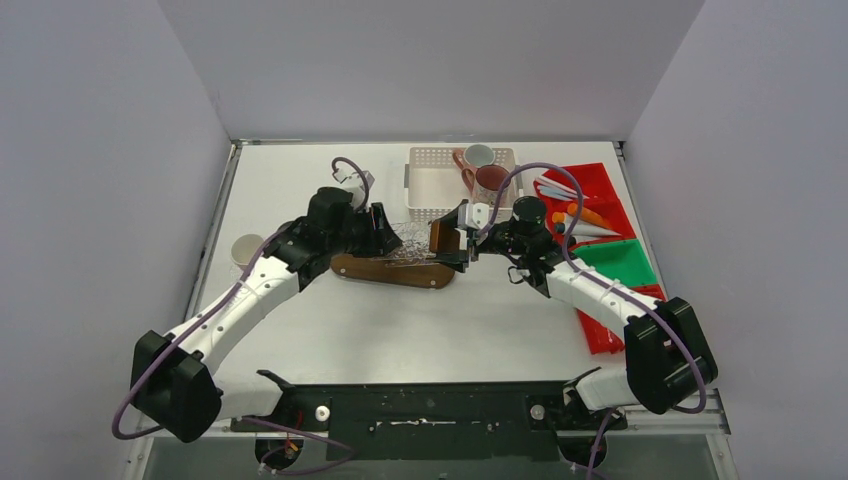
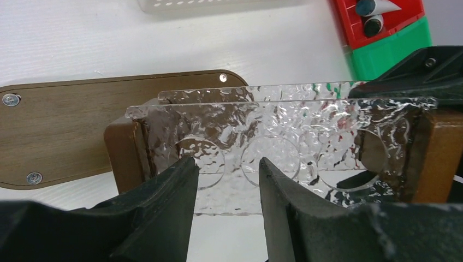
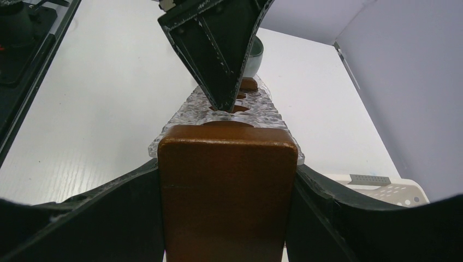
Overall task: Prepare toiletry sets of a toothbrush and toothpaste on the tray
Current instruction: Pick up the toothpaste holder from the storage box, then place the toothpaste holder at the center of the board.
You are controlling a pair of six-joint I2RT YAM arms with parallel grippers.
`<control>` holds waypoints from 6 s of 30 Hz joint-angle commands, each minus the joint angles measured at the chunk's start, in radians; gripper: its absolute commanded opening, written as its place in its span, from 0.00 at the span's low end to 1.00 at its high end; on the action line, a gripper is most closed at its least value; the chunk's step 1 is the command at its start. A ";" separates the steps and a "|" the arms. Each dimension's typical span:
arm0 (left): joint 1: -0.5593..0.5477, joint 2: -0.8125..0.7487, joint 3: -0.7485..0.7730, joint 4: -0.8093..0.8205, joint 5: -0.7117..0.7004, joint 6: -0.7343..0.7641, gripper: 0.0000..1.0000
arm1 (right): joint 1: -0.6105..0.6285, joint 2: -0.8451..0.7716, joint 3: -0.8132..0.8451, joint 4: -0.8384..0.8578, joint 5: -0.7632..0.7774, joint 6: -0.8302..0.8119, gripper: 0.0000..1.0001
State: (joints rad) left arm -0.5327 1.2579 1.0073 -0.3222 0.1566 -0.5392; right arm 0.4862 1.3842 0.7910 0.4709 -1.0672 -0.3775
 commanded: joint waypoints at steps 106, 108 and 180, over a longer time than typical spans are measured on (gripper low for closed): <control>0.641 0.315 0.404 0.008 0.177 -0.029 0.00 | -0.049 -0.695 -0.150 -0.326 0.612 -0.083 1.00; 0.672 0.330 0.413 -0.013 0.149 -0.005 0.00 | -0.049 -0.731 -0.177 -0.334 0.657 -0.086 1.00; 0.904 0.718 0.441 -0.055 0.180 0.156 0.04 | -0.053 -0.799 -0.384 -0.199 0.794 -0.083 1.00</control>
State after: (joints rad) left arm 0.3637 1.9705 1.4315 -0.4133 0.3073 -0.4061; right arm 0.4332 0.5983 0.4084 0.2157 -0.2687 -0.4572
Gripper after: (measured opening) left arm 0.161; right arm 0.999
